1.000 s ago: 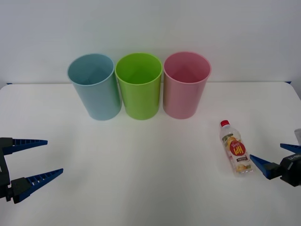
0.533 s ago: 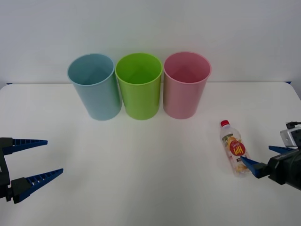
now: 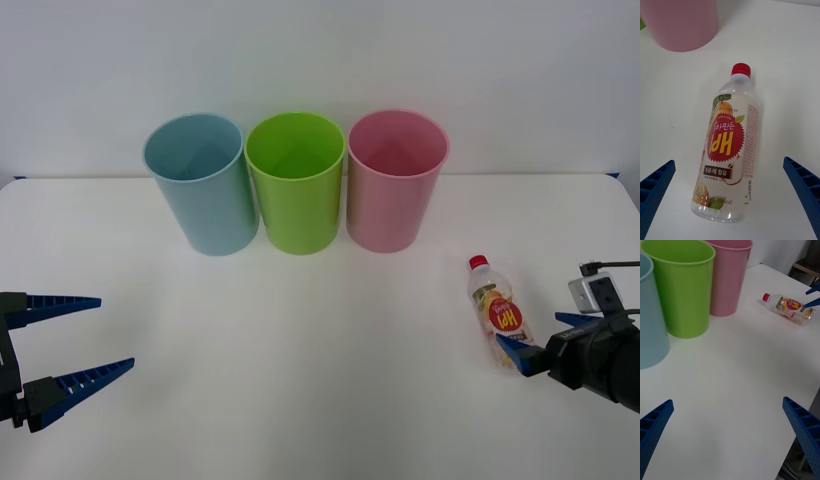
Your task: Put cans in the blue bin and PET bottles in the pink bin and trash in the green bin.
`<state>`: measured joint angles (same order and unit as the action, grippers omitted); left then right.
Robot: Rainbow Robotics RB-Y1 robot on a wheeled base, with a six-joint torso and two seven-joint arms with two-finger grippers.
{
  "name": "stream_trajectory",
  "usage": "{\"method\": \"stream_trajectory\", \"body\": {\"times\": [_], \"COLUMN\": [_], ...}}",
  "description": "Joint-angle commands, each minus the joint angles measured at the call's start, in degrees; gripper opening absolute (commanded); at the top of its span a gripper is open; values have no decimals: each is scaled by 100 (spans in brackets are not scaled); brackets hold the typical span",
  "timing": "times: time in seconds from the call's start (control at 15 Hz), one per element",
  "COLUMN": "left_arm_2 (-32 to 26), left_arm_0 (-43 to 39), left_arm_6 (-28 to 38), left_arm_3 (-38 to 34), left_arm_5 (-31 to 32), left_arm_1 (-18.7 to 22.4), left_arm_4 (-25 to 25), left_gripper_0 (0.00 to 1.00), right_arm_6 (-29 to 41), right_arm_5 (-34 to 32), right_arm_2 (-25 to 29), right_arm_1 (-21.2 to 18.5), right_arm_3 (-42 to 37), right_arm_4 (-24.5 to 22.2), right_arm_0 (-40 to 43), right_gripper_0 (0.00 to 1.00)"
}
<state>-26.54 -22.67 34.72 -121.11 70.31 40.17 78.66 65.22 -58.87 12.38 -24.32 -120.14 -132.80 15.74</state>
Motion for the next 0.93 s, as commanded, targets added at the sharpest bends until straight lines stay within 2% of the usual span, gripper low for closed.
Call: {"method": "stream_trajectory", "body": {"times": [0.07, 0.27, 0.6, 0.93], "left_arm_2": [0, 0, 0, 0], "left_arm_0": [0, 0, 0, 0], "left_arm_6": [0, 0, 0, 0], "left_arm_3": [0, 0, 0, 0], "left_arm_5": [0, 0, 0, 0], "left_arm_1": [0, 0, 0, 0], "left_arm_4": [0, 0, 0, 0], "left_gripper_0": [100, 100, 100, 100], "right_arm_6": [17, -54, -71, -54], "right_arm_5": [-1, -1, -1, 386], "right_arm_2": [-87, -148, -201, -438], "right_arm_1": [130, 279, 499, 543], "right_arm_3": [70, 430, 922, 1599], "right_arm_4": [-176, -299, -791, -958], "right_arm_0": [-71, -343, -765, -1037], "right_gripper_0": [100, 100, 100, 100]}}
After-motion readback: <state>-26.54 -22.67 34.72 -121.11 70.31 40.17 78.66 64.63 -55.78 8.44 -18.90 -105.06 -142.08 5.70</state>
